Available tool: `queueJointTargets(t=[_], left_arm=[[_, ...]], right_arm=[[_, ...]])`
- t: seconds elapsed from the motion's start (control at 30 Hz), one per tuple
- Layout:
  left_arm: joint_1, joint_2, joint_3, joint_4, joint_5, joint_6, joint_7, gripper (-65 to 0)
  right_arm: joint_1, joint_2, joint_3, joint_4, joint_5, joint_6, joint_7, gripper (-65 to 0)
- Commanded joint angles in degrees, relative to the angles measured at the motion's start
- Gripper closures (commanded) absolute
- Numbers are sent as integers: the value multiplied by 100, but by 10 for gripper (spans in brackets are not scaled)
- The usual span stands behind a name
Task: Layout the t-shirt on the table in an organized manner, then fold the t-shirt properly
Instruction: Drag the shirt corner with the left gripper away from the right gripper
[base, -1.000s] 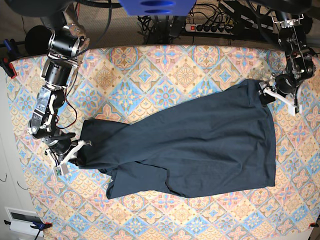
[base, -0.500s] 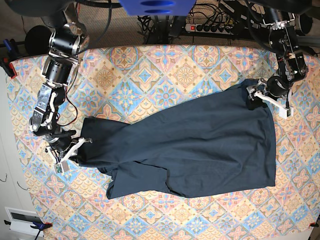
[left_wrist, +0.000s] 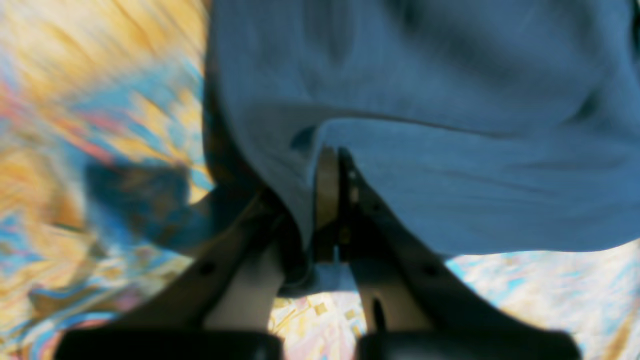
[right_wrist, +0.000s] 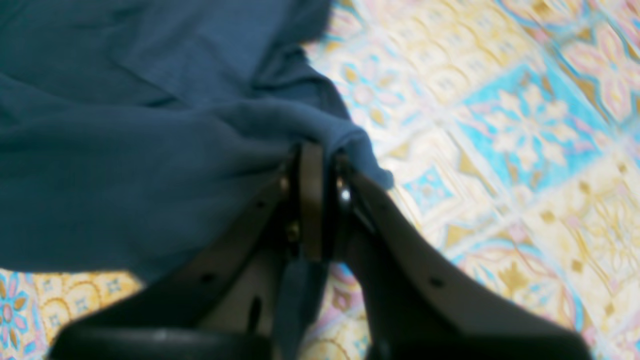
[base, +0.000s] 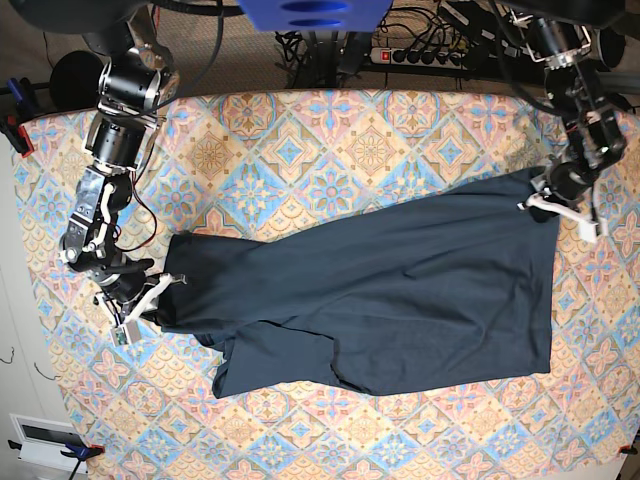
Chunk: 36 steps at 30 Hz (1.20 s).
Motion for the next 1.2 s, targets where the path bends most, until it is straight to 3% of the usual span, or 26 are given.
queueJointTargets(t=[0.0,0.17,0.3,0.47,0.67,0.83,0.97,1.17], left_arm=[[-19,-220,-249,154,-207,-21,26,0],[131,-378,-1665,172,-1191,-38,457,0],[210,-369,-2104,84,-1270,-38,615,0],[403,-387,-2069,-699,-1121,-29,105,0],[289,-395,-1383,-1446,-119,-29,-651,0],[280,-360,-601,-1507,752,-21,-1671,-132],[298,-351,-232,-1507,963,111,-1785,-253],[649,-378,-241,-1420,840,85,-1785,-296]], right_arm=[[166,86,34,72,79,12,144,-23],[175,86,25,72,79,12,144,-23],[175,86,17,72,79,12,153,-23],[184,86,17,72,70,12,144,-23],[184,86,8,72,62,12,109,-23],[184,86,-1,72,-501,12,109,-23],[184,86,-1,72,-1046,12,118,-37],[184,69,-1,116,-1257,12,144,-180]])
